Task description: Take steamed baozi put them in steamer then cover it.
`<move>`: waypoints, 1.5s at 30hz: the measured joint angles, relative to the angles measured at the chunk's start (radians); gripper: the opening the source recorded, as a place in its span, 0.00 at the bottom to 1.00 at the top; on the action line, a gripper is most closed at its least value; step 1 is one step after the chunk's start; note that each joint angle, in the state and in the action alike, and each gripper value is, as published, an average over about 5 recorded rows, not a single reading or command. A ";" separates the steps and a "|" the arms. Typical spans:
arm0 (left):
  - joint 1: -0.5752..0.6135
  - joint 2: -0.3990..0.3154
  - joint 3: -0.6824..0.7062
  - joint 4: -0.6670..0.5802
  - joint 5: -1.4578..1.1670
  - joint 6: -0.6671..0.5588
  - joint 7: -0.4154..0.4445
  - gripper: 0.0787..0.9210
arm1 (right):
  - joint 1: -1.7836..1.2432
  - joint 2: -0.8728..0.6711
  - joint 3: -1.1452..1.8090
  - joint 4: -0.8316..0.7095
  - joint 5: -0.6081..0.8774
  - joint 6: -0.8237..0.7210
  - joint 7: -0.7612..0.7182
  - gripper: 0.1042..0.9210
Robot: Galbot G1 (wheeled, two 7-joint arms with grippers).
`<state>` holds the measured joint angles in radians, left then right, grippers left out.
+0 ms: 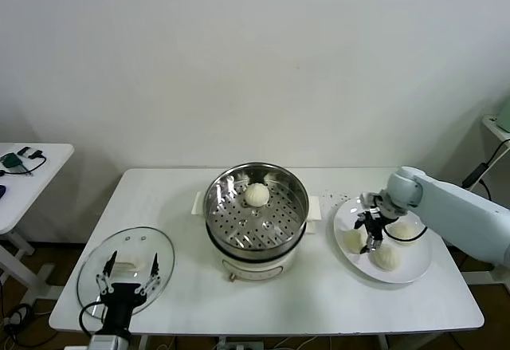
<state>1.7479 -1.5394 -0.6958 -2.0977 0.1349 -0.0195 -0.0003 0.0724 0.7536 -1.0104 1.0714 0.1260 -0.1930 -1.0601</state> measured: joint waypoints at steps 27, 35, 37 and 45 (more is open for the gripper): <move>0.038 0.004 0.027 -0.028 0.001 -0.014 0.001 0.88 | 0.631 0.152 -0.389 0.092 0.447 -0.037 0.009 0.74; 0.035 0.012 0.037 -0.035 -0.001 -0.013 0.003 0.88 | 0.693 0.319 -0.422 0.116 0.553 -0.099 0.071 0.74; 0.035 0.015 0.037 -0.035 -0.002 -0.013 0.004 0.88 | 0.694 0.360 -0.426 0.121 0.570 -0.114 0.088 0.74; 0.034 0.026 0.037 -0.036 -0.006 -0.012 0.005 0.88 | 0.673 0.478 -0.454 0.149 0.601 -0.168 0.146 0.74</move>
<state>1.7817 -1.5136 -0.6587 -2.1334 0.1291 -0.0313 0.0042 0.7450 1.2316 -1.4639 1.2200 0.7272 -0.3609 -0.9140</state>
